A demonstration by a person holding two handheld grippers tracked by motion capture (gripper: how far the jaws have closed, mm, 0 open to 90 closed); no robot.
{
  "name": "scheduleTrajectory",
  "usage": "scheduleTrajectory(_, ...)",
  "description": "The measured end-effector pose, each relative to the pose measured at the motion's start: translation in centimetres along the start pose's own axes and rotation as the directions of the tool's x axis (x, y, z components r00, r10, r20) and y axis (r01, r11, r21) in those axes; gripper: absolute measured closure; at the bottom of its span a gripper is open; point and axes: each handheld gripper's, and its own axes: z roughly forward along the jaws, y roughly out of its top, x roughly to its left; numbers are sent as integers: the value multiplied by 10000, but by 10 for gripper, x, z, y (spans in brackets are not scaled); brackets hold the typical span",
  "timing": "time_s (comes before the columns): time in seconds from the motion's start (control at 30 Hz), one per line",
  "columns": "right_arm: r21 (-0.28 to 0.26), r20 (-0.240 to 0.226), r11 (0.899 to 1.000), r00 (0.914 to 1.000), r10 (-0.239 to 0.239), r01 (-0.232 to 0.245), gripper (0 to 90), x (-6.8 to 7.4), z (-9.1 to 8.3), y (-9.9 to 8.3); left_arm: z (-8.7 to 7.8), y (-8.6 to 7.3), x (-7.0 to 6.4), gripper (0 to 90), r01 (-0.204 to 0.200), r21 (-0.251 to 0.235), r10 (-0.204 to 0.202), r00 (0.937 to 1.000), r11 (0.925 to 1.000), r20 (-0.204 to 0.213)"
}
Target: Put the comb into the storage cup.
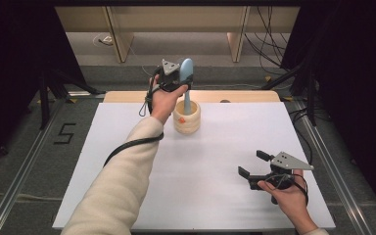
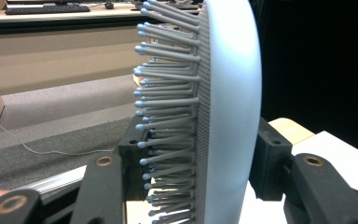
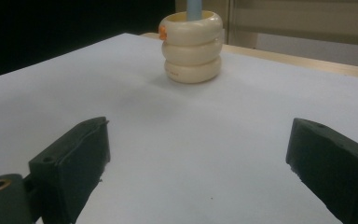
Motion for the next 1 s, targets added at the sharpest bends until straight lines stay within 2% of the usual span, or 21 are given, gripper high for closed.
scheduleTrajectory(1.0, 15, 3, 10000, 10000, 10, -10, 71, 0, 1, -1, 7, -14, 0, 493, 152, 255, -153, 9999, 9996, 35)
